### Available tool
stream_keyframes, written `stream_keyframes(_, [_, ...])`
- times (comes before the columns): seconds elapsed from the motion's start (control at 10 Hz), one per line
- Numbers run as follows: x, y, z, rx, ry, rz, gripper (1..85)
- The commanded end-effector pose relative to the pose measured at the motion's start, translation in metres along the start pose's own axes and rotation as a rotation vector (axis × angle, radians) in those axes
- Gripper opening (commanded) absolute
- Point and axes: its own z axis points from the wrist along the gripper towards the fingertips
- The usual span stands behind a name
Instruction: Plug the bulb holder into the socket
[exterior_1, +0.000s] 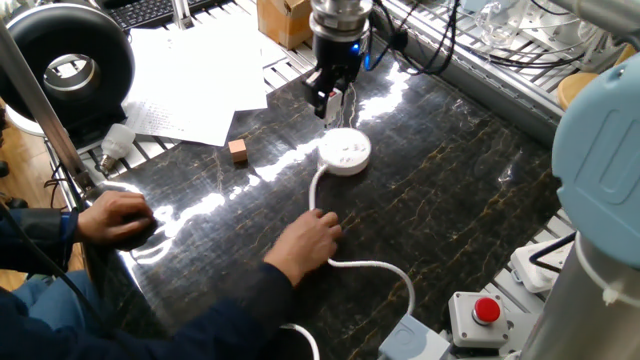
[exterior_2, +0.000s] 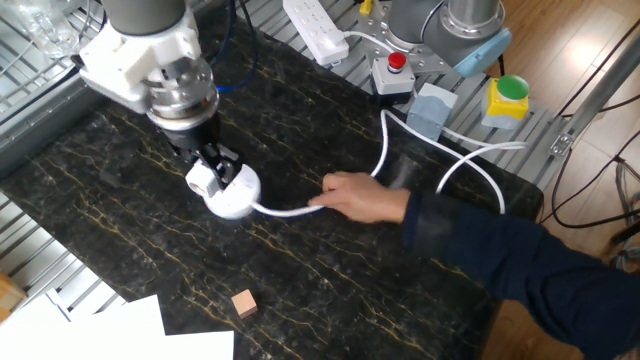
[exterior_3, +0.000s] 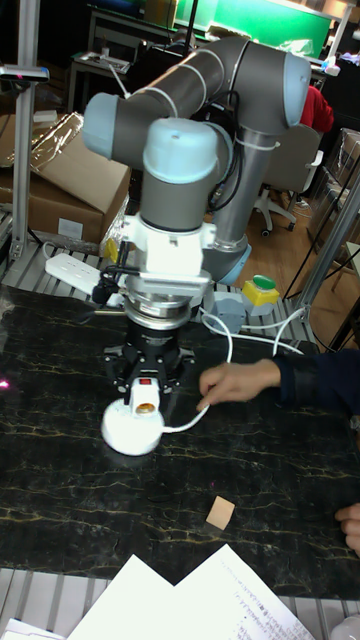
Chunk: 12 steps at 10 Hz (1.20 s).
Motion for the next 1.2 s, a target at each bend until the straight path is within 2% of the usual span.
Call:
stream_keyframes(0.0, [0.004, -0.008, 0.001, -0.017, -0.025, -0.018, 1.3])
stream_keyframes(0.1, [0.007, -0.009, 0.002, -0.009, -0.013, -0.093, 1.3])
stream_keyframes(0.2, [0.005, -0.024, 0.002, 0.072, -0.006, -0.287, 1.3])
stream_keyframes(0.3, [0.002, -0.024, 0.003, 0.11, -0.007, -0.42, 1.3])
stream_keyframes(0.4, [0.003, -0.008, 0.004, 0.086, -0.012, -0.393, 1.3])
stream_keyframes(0.5, [0.006, -0.004, 0.006, 0.093, 0.0, -0.416, 1.3])
stream_keyframes(0.6, [0.009, -0.009, 0.006, 0.128, 0.02, -0.5, 1.3])
stream_keyframes(0.7, [0.013, -0.006, 0.007, 0.138, 0.039, -0.583, 1.3])
stream_keyframes(0.8, [0.012, -0.005, 0.008, 0.157, 0.037, -0.622, 1.3])
stream_keyframes(0.9, [0.016, 0.005, 0.009, 0.118, 0.031, -0.594, 1.3])
stream_keyframes(1.0, [0.023, 0.021, 0.011, 0.044, 0.037, -0.549, 1.3])
stream_keyframes(1.1, [0.024, 0.019, 0.011, 0.058, 0.047, -0.571, 1.3])
